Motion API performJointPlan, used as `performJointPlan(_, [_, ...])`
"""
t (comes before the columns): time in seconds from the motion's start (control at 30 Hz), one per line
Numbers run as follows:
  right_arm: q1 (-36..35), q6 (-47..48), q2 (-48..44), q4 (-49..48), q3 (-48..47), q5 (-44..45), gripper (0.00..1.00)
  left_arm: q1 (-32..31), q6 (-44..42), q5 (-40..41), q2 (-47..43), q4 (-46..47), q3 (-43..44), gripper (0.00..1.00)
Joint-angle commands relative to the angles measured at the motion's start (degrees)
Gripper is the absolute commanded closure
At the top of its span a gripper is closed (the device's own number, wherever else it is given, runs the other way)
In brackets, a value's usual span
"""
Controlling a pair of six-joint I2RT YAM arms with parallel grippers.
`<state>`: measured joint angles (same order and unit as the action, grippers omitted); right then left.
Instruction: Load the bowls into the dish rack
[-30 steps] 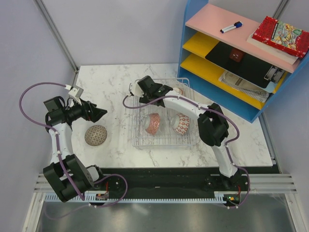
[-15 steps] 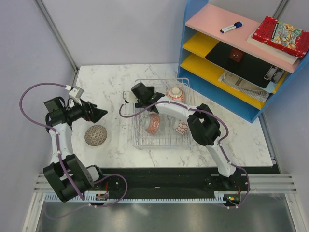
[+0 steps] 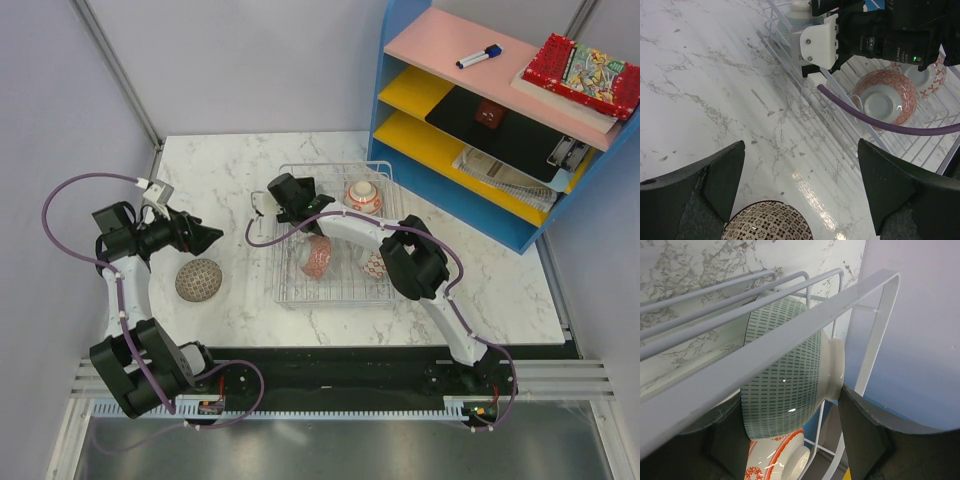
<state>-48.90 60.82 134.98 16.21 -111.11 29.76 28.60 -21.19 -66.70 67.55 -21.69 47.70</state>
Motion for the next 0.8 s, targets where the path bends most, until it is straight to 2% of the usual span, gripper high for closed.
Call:
performJointPlan(0.0, [-0.5,2.1,0.2,-3.7,-3.9,2.1,0.77,0.6,0.6,-2.5,-1.2,1.9,-0.3,0.0])
performJointPlan(0.03, [-0.5,2.1,0.3,-3.6,-3.9,2.2,0.72,0.6,0.7,-2.6,-1.4,2.0,-0.4,0.0])
performJointPlan(0.07, [-0.6,2.2,0.4,-3.4,-3.9,2.3,0.51,0.6,0.6,-2.6,-1.4,2.0,-0.3,0.0])
performJointPlan(0.13, [-0.6,2.1,0.2,-3.2,-3.9,2.8,0.41,0.7,0.6,-2.6,-1.4,1.9,-0.4,0.0])
performJointPlan(0.17, [-0.6,2.0,0.0,-3.0,-3.8,2.7,0.31,0.7,0.5,-2.6,-1.4,1.9,-0.4,0.0])
performJointPlan(0.33, [-0.6,1.1,-0.9,-2.9,-3.2,2.1,0.11,0.7,0.7,-2.7,-1.4,1.9,-0.4,0.0])
performJointPlan(0.57, [-0.7,0.2,-2.0,-1.4,-2.5,1.4,0.03,0.8,0.7,-2.6,-1.7,1.9,-0.4,0.0])
performJointPlan(0.77, [-0.7,-1.0,-3.7,1.3,-2.4,0.0,0.03,1.0,0.7,-2.8,-1.6,1.9,-0.4,0.0])
